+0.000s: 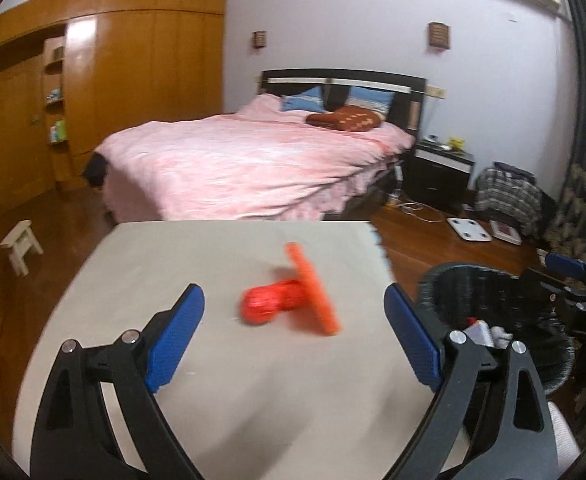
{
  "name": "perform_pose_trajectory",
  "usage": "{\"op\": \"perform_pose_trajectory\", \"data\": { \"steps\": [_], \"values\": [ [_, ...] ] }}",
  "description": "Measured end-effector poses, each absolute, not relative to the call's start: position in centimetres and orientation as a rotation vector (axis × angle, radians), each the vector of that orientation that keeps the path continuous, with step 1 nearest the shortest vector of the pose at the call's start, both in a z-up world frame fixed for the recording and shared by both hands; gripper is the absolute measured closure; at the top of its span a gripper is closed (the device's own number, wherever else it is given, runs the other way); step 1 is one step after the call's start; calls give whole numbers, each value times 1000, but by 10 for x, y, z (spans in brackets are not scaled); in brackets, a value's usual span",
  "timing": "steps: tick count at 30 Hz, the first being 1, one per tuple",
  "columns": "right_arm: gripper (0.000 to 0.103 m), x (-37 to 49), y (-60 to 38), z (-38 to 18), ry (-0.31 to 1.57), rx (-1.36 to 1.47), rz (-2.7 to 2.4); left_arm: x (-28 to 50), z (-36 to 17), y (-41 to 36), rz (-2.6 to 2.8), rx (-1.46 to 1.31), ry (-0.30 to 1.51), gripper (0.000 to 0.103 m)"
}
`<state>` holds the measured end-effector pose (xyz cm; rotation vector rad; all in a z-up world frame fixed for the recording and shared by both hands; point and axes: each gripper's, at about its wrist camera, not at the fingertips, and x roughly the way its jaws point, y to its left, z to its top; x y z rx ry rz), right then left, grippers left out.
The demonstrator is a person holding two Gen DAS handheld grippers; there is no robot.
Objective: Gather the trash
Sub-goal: 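Move both tools back over the orange mesh pad and red bag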
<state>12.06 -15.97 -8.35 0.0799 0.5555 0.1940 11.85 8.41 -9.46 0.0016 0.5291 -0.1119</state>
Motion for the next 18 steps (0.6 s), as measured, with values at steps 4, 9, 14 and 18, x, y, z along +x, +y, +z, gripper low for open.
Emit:
{"op": "perform_pose_trajectory", "data": {
  "steps": [4, 9, 14, 18],
  "values": [
    [6, 138, -128, -91, 563, 79, 236, 126, -100, 114, -48, 23, 532, 14],
    [6, 161, -90, -112, 591, 57, 272, 137, -116, 142, 3, 33, 547, 14],
    [9, 184, -64, -140, 640, 11, 281, 150, -131, 158, 27, 26, 568, 14],
    [14, 200, -50, -158, 679, 0, 291, 161, -143, 168, 44, 11, 584, 14]
  ]
}}
